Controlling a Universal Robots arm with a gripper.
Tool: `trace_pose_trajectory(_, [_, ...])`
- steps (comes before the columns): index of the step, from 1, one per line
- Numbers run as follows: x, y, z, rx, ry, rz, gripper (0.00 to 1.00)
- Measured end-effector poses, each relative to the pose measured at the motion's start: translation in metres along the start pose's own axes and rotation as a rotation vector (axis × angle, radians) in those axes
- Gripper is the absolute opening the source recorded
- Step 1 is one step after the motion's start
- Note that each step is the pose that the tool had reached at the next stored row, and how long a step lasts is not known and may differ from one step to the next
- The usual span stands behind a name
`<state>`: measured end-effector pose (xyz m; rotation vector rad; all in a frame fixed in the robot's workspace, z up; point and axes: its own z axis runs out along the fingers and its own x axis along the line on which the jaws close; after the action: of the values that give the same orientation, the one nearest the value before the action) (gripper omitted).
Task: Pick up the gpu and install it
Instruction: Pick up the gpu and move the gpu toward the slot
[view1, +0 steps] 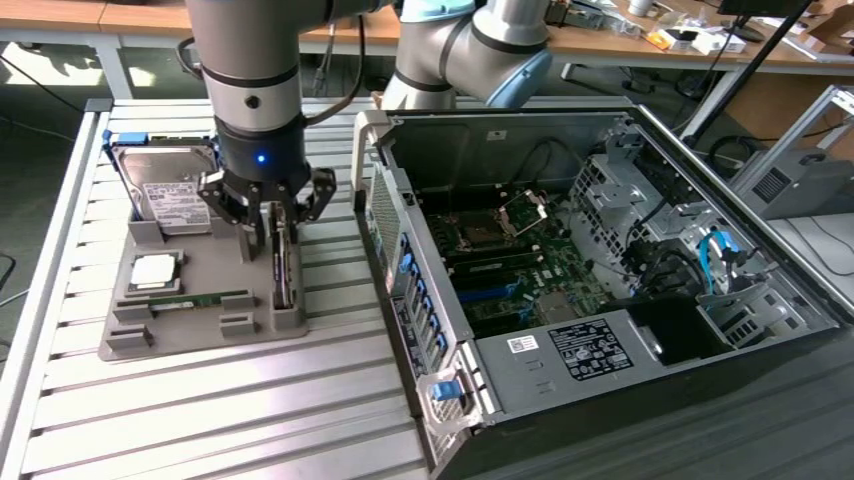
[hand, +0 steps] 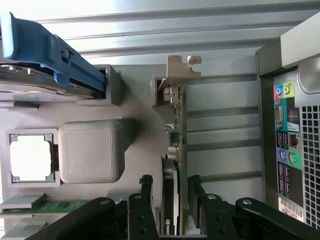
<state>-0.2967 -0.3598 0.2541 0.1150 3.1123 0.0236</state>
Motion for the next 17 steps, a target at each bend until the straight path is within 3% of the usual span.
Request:
trace_pose_trajectory(9, [0.0003,-0.0001,0.0104,0.0009,-0.0001,0.0,0.42])
trace_pose_trajectory(17, [0.0003,-0.0001,0.0109,0.0009,-0.0001,0.0,0.4])
